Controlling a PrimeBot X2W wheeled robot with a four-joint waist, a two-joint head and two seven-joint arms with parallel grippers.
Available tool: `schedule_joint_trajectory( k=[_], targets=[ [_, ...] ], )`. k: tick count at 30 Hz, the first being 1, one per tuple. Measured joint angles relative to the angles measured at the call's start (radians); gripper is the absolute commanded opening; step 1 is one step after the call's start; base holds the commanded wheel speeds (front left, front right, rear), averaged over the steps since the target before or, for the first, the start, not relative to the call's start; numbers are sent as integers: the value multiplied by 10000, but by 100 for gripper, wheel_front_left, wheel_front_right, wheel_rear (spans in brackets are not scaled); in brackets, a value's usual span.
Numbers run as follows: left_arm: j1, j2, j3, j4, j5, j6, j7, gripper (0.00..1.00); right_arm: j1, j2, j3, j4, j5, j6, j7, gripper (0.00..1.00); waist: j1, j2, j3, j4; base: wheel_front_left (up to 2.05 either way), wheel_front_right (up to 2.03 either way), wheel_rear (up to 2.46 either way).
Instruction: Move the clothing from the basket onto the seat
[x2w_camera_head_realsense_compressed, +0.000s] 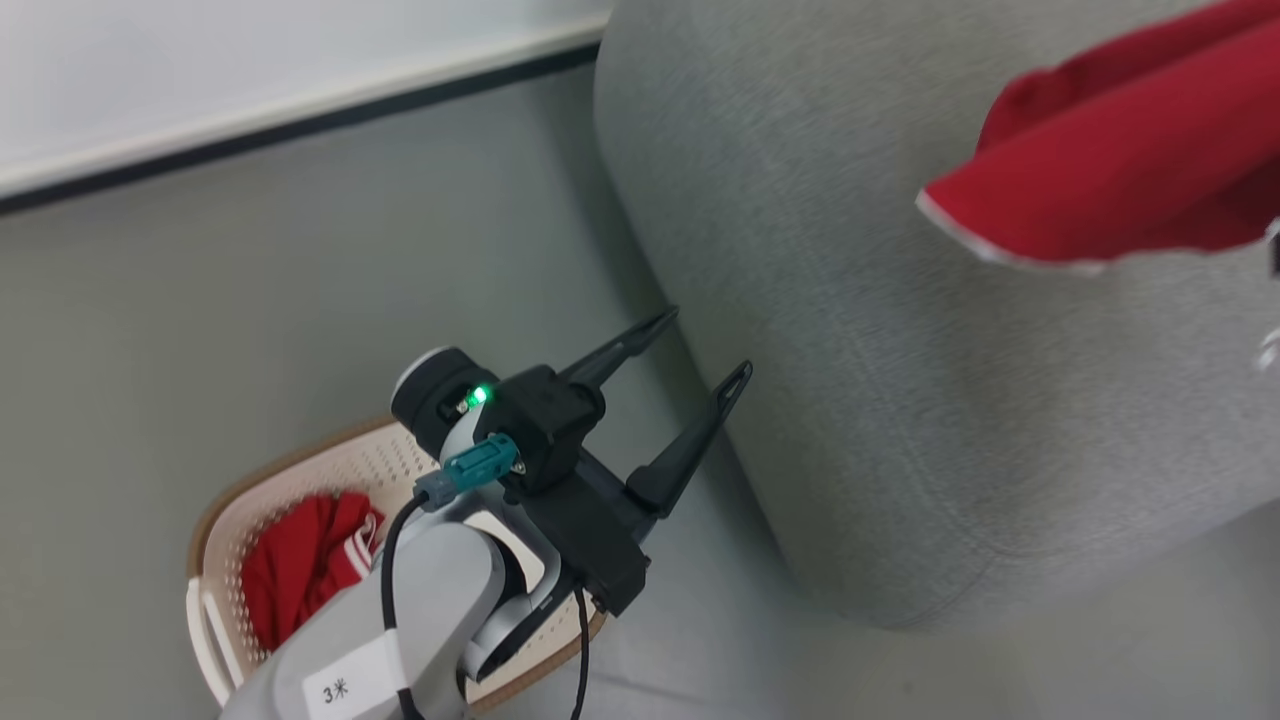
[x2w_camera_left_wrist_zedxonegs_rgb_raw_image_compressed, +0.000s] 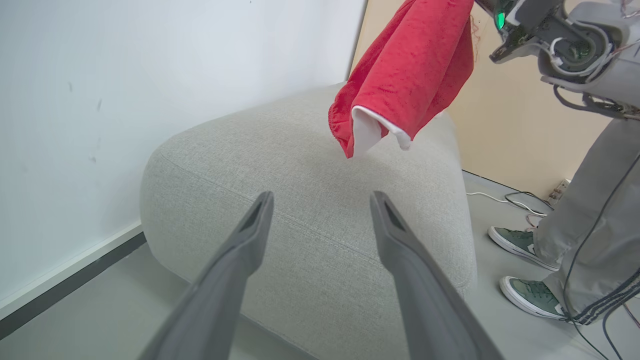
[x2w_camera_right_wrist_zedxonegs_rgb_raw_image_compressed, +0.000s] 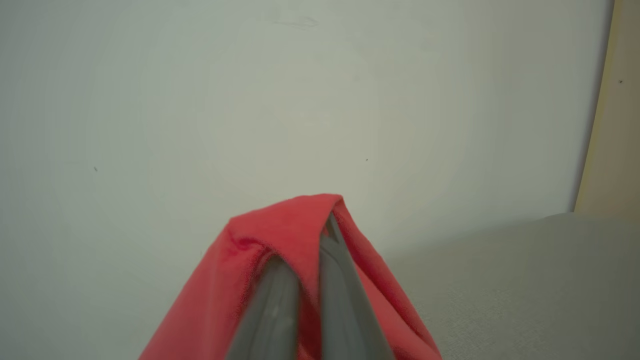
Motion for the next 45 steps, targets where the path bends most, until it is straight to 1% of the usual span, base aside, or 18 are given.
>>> schedule_joint_trajectory(
  k=[4, 8, 11, 15, 16, 17, 20, 23, 28, 29, 30, 31, 33, 34, 35, 36, 42, 45],
  targets=[
    [-314, 59, 4, -228, 81, -6, 128, 100, -1048, -330, -178, 431, 77, 29, 81, 0, 0, 0, 520, 294, 0, 0, 0],
    [-697, 44, 2, -420, 159, -12, 261, 100, -1922, -803, -646, 940, 79, 29, 81, 0, 0, 0, 1063, 586, 0, 0, 0],
    [-930, 27, 4, -564, 215, -13, 314, 100, -2514, -1014, -932, 1317, 157, 21, 82, 0, -1, 0, 1474, 800, 0, 0, 0],
    [-1232, 36, 35, -648, 242, -94, 407, 100, -3087, -1444, -1187, 2146, 173, -136, 182, 0, 0, 1, 2029, 1077, 0, 0, 0],
    [-1311, 42, 59, -648, 242, -94, 431, 100, -3109, -1523, -1206, 2309, 155, -251, 180, 0, 0, 1, 2167, 1148, 0, 0, 0],
    [-1448, 50, 94, -648, 244, -98, 430, 100, -3134, -1557, -1319, 2803, 153, -387, 182, 0, -1, 1, 2428, 1290, 0, 0, 0],
    [-1504, 63, 127, -619, 244, -100, 426, 100, -3133, -1580, -1348, 3325, 150, -472, 186, 0, 0, 1, 2655, 1439, 0, 0, 0],
    [-1505, 167, 226, -506, 244, -102, 366, 100, -3123, -1499, -1198, 3958, 138, -474, 257, 0, -1, 1, 2920, 1677, 0, 0, 0],
    [-1503, 236, 301, -182, 242, -180, 194, 100, -2877, -1164, -846, 5005, 58, -466, 403, 0, 0, 1, 3146, 1972, 0, 0, 0],
    [-1503, 238, 311, -148, 242, -180, 159, 100, -2766, -1070, -717, 5164, -6, -454, 447, 2, 0, 1, 3144, 1996, 0, 0, 0],
    [-1502, 238, 318, -111, 242, -182, 98, 100, -2713, -976, -616, 5333, -42, -424, 506, 9, -1, 1, 3123, 2004, 0, 0, 0],
    [-1502, 234, 318, -75, 242, -182, 58, 100, -2707, -947, -522, 5499, -65, -370, 575, 9, -1, 0, 3093, 2004, 0, 0, 0],
    [-1500, 234, 322, 23, 240, -186, 15, 100, -2728, -963, -393, 5735, -178, -353, 627, 25, -1, 0, 3002, 1985, 0, 0, 0],
    [-1499, 232, 322, 69, 238, -186, -44, 100, -2741, -963, -362, 5850, -188, -313, 658, 39, -2, 0, 2951, 1972, 0, 0, 0],
    [-1494, 230, 326, 105, 234, -188, -109, 100, -2741, -959, -337, 5962, -192, -280, 671, 56, -2, 0, 2894, 1958, 0, 0, 0],
    [-1487, 230, 330, 151, 228, -190, -159, 100, -2741, -945, -309, 6057, -194, -278, 688, 100, -2, 0, 2835, 1943, 0, 0, 0],
    [-1393, 94, 307, 481, 180, -268, -426, 100, -2778, -982, 102, 6613, -380, -92, 782, 100, -2, 0, 2381, 1869, 0, 0, 0],
    [-1333, 88, 324, 719, 81, -272, -564, 100, -2761, -1101, 650, 6867, -840, 2, 974, 100, -2, 0, 2092, 1843, 0, 0, 0]
  ],
)
